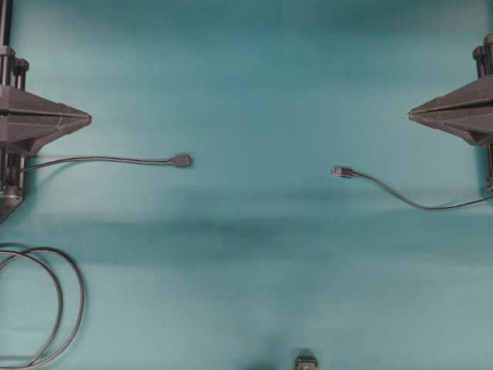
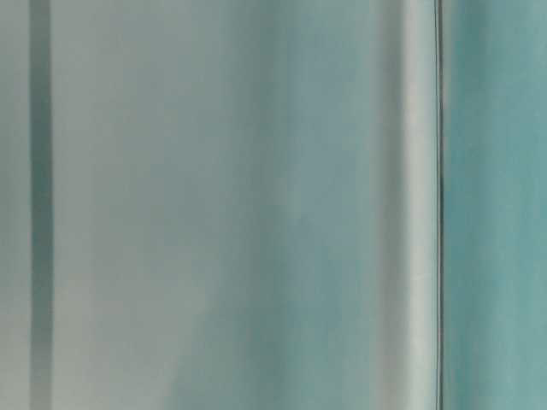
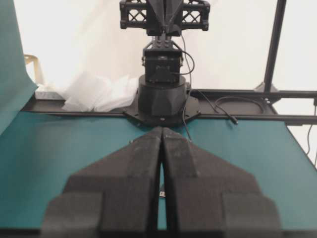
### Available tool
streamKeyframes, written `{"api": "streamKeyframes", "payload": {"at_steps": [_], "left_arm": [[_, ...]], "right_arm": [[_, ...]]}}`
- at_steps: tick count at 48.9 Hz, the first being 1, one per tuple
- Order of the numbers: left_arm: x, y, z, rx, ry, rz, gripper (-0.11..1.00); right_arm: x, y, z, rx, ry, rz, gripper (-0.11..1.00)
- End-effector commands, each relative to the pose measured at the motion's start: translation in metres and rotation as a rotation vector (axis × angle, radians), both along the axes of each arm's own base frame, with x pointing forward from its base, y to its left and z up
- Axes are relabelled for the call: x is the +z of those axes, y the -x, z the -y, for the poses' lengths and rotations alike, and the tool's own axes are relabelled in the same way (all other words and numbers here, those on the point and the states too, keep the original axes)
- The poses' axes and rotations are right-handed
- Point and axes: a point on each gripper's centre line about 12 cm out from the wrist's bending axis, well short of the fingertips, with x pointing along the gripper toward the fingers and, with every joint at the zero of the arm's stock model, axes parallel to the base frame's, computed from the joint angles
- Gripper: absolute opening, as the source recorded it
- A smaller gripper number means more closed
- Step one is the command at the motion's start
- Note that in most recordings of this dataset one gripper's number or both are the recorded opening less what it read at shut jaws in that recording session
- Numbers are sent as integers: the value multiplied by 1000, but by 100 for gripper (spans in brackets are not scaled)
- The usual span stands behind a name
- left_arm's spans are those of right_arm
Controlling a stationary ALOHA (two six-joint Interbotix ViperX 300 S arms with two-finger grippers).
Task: Insert the USB using both arms.
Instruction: 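Open both grippers and move them toward the cable ends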
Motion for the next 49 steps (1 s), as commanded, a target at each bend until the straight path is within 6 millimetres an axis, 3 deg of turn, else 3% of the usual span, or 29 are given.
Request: {"api": "streamKeyframes", "payload": {"at_steps": [1,17,32,49], "left_arm": [[-6,-4,0,0,15,-28,6],[-10,-11,0,1,10,-91,4],[-19,-34,1,-3,-2,-356,4],[-47,-57,1,-8,-28,-517,4]], "right_arm": [[3,-2,0,2,3,6,0],[0,-3,0,2,3,-48,0],[1,-18,0,0,3,-267,0],[-41,-52,-1,-10,-44,-557,0]]}}
